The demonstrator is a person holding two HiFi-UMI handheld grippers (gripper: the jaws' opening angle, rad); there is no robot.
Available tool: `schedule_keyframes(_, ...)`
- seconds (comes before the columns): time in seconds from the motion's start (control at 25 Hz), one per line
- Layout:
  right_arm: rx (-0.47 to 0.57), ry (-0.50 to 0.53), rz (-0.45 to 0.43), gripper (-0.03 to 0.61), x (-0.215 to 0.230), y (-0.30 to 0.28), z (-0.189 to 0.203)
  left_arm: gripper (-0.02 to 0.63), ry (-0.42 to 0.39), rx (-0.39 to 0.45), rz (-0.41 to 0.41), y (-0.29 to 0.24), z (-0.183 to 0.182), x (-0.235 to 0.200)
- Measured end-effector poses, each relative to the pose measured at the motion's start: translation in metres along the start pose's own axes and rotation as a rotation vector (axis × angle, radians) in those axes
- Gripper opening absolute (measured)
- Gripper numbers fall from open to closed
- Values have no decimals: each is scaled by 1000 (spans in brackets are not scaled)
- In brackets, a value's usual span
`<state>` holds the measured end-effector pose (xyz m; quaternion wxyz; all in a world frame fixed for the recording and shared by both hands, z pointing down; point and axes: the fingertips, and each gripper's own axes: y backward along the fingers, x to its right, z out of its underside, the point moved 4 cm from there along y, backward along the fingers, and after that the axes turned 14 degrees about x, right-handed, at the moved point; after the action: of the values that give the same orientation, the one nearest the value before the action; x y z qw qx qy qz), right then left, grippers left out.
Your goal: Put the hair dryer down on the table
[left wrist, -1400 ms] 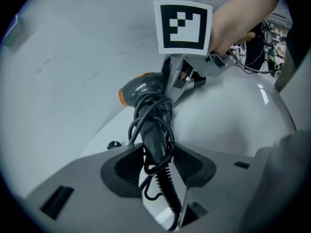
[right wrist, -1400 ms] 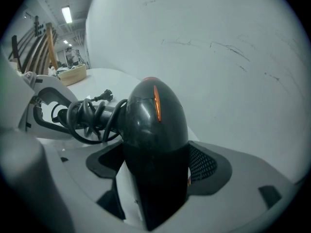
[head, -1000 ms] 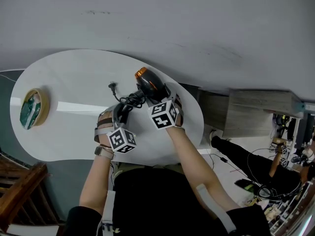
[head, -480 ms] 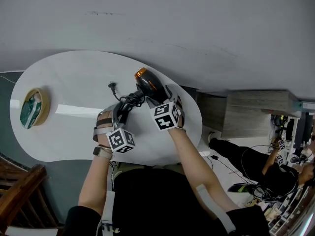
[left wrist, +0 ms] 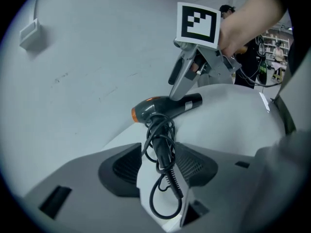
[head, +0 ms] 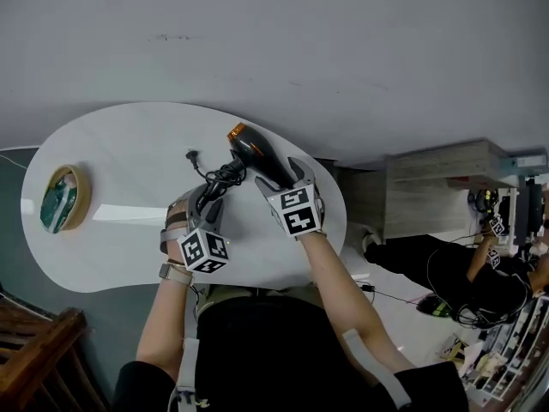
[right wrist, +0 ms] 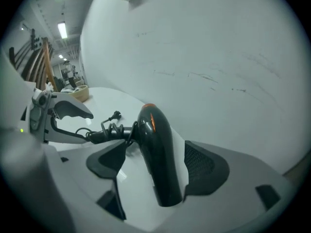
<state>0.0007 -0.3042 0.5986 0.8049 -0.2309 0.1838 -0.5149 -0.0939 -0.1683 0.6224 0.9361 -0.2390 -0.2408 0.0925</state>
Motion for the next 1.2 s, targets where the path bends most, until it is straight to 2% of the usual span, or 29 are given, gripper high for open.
schedule_keyframes(0.16, 68, -35, 30, 378, -4, 26, -15, 190, 23, 70, -10, 16, -16, -7)
schedule_keyframes(0.32, 141, -65, 81, 266, -10, 57, -29, 145, 73, 134, -24, 37, -32, -11)
schedule_keyframes(0.48, 213, -108, 119, 180, -19, 90, -43, 98, 103, 181, -40, 63, -45, -20)
schedule_keyframes(0.64, 280, -134, 130, 117, -34, 120, -56, 29, 133, 269, -52, 93, -62, -30)
schedule_keyframes(0.72, 316, -142, 134, 95, -41, 133, -63, 11, 183, 319, -49, 105, -70, -36)
schedule_keyframes(0.84, 375, -155, 137, 66, -52, 153, -74, 11, 325, 412, -32, 124, -83, -48)
schedule_keyframes(0.92, 409, -164, 137, 54, -61, 166, -80, 11, 390, 457, -24, 138, -90, -54)
schedule_keyframes(1.2, 505, -190, 130, 40, -90, 202, -96, 11, 422, 540, -17, 181, -103, -66)
